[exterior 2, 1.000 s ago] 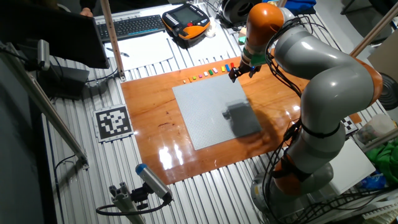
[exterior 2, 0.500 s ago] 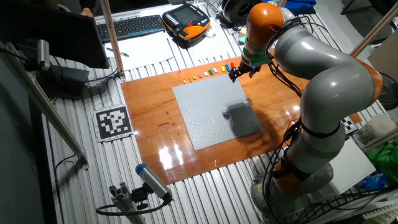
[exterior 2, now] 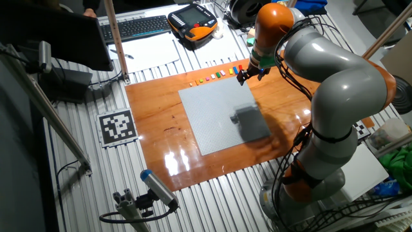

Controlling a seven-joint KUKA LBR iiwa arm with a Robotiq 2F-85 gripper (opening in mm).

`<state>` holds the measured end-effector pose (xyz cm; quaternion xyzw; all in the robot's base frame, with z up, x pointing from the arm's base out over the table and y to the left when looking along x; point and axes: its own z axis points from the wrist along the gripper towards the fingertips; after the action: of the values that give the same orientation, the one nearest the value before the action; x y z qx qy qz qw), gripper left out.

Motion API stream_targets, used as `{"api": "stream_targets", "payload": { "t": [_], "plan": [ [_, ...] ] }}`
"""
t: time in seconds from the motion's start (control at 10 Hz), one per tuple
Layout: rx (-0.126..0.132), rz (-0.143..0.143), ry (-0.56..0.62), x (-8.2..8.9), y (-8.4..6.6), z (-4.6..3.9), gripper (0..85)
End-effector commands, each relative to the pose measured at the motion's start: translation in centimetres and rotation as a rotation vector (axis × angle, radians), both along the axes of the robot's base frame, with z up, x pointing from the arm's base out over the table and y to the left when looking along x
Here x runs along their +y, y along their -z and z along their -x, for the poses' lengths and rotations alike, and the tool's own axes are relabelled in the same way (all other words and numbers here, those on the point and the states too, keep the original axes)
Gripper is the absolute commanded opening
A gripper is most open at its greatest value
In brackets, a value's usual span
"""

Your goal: Stack small Lego blocks randomly, one at a time

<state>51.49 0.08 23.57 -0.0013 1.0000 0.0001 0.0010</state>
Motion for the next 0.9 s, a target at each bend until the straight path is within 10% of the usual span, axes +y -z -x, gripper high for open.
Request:
{"api": "stream_targets", "payload": {
  "t": [0.0,0.8],
  "plan": [
    [0.081,0.11,-0.154,0.0,0.0,0.0,0.0],
    [0.07,0.11,-0.131,-0.08,0.01,0.02,0.0]
  ]
}}
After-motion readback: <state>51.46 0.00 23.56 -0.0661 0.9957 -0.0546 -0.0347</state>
